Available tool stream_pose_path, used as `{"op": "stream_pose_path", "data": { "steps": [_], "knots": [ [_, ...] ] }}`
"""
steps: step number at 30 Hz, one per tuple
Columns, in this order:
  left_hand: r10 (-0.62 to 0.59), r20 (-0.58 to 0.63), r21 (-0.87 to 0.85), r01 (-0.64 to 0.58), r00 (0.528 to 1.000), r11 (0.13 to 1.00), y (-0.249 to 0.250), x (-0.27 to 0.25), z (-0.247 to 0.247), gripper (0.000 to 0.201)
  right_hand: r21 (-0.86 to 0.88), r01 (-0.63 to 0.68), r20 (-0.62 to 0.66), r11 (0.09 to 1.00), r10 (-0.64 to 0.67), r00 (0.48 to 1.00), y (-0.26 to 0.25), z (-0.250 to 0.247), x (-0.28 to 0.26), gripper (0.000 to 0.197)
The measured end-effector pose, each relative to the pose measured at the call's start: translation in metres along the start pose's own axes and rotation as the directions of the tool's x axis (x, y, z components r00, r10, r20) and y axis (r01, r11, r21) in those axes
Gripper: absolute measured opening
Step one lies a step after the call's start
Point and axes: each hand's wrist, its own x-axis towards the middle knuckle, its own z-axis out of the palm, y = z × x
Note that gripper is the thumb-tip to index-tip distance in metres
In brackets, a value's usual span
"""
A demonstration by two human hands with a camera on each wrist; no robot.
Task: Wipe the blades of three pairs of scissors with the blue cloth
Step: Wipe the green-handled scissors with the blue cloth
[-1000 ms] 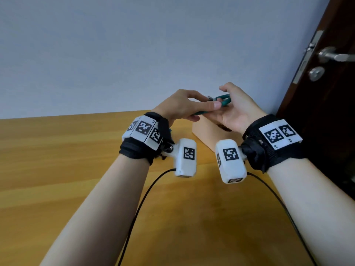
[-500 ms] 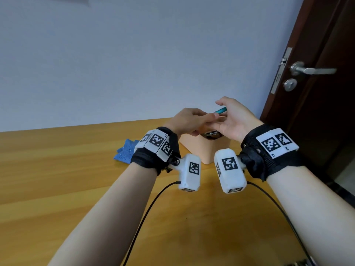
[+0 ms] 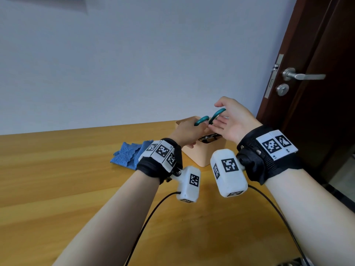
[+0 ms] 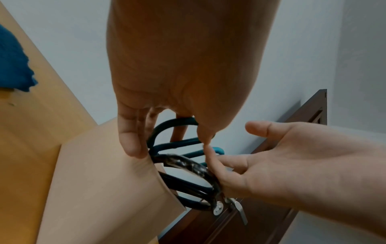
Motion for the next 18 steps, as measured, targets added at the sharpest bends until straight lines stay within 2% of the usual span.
{"op": "stream_pose_path", "data": {
  "steps": [5, 8, 10, 14, 16, 18],
  "knots": [
    [0.012, 0.050, 0.026, -0.014, 0.999, 1.000, -0.009, -0.005, -0.003, 0.038, -0.071, 0.076, -0.123, 0.995, -0.084, 0.989, -0.007, 0.008, -0.007, 0.025],
    [0.027, 0.050, 0.007, -0.028, 0.998, 1.000, -0.014, -0.009, -0.007, 0.052, -0.123, 0.118, -0.212, 0.985, -0.143, 0.967, -0.009, 0.014, -0.011, 0.028],
    [0.017, -0.016, -0.020, -0.017, 1.000, 1.000, -0.018, -0.012, -0.018, 0.056, -0.143, 0.175, -0.253, 0.974, -0.207, 0.945, -0.009, 0.020, -0.013, 0.030],
    [-0.043, -0.211, -0.053, 0.033, 0.977, 0.998, -0.040, -0.019, -0.063, 0.045, -0.116, 0.206, -0.151, 0.972, -0.222, 0.963, 0.006, 0.043, -0.019, 0.014],
    [-0.087, -0.234, -0.020, 0.084, 0.968, 0.996, -0.060, -0.025, -0.088, 0.038, -0.141, 0.174, -0.057, 0.975, -0.183, 0.981, 0.023, 0.058, -0.019, 0.010],
    [-0.132, -0.242, 0.022, 0.141, 0.961, 0.990, -0.083, -0.033, -0.108, 0.032, -0.180, 0.087, 0.053, 0.980, -0.078, 0.996, 0.046, 0.073, -0.014, 0.011]
  ]
}}
